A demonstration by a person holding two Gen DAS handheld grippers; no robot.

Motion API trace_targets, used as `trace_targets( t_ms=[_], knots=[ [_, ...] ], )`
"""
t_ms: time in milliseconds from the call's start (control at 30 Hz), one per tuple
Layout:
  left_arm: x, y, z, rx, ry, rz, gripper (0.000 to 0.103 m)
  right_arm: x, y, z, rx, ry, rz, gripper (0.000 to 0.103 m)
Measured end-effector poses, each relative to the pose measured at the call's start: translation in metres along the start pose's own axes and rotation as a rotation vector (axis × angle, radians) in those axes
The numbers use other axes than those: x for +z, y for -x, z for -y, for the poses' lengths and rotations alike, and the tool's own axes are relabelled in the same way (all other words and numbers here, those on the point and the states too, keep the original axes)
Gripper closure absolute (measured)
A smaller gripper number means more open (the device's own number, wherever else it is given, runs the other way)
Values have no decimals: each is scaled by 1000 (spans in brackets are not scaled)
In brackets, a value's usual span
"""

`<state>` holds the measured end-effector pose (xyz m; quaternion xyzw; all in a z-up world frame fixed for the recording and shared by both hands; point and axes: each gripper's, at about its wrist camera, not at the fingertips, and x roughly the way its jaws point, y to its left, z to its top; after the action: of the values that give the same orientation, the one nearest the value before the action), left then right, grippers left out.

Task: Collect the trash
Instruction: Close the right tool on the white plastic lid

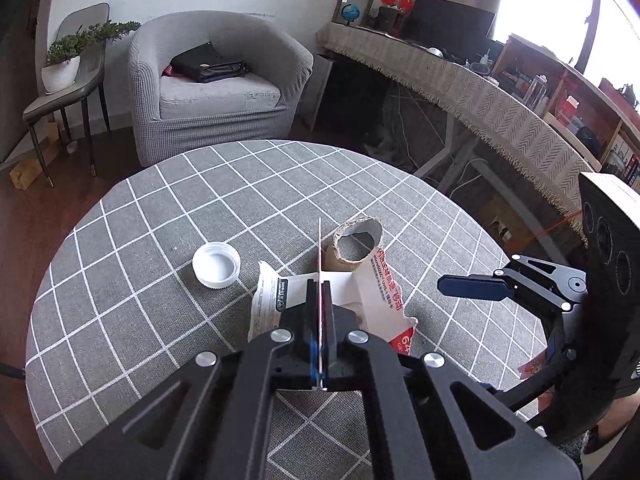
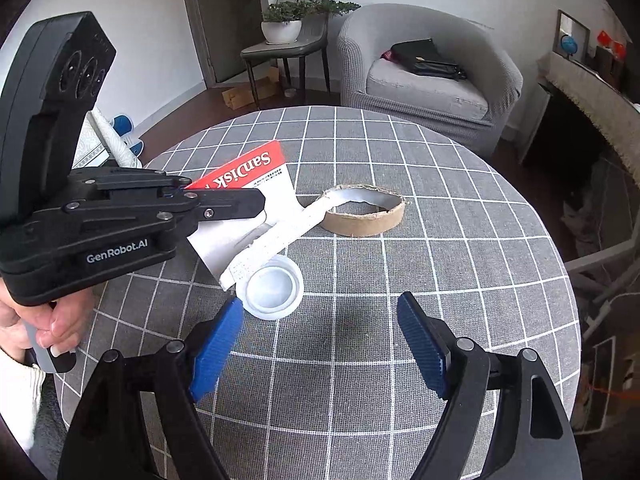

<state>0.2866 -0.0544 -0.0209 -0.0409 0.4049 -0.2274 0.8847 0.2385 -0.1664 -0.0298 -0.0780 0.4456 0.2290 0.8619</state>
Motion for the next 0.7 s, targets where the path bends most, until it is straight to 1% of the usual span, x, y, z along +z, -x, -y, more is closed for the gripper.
trace_targets(
  t_ms=[233, 333, 400, 467, 533, 600, 633, 667, 700],
  knots=[
    [2, 25, -4, 18, 3, 38, 101, 0, -13, -9, -11, 13, -26, 23],
    [-1, 34, -9, 24, 11, 40, 101, 2, -17, -13, -27, 15, -37, 23],
    [-3, 41, -12, 35, 12, 43, 101, 3, -18, -18, -31, 22, -36, 25],
    [-6, 50, -15, 49, 13, 49, 101, 5, -20, -25, -37, 32, -42, 31],
    [-10, 60, -19, 63, 19, 58, 101, 5, -21, -31, -51, 39, -44, 34],
    [-15, 70, -23, 71, 22, 66, 101, 6, -20, -34, -58, 35, -41, 43],
    [-17, 75, -24, 77, 24, 69, 101, 7, -20, -36, -59, 30, -37, 55],
    [-19, 79, -25, 81, 28, 71, 101, 7, -20, -38, -63, 23, -34, 63],
    [-23, 84, -28, 85, 34, 75, 101, 6, -19, -40, -70, 21, -32, 63]
  ],
)
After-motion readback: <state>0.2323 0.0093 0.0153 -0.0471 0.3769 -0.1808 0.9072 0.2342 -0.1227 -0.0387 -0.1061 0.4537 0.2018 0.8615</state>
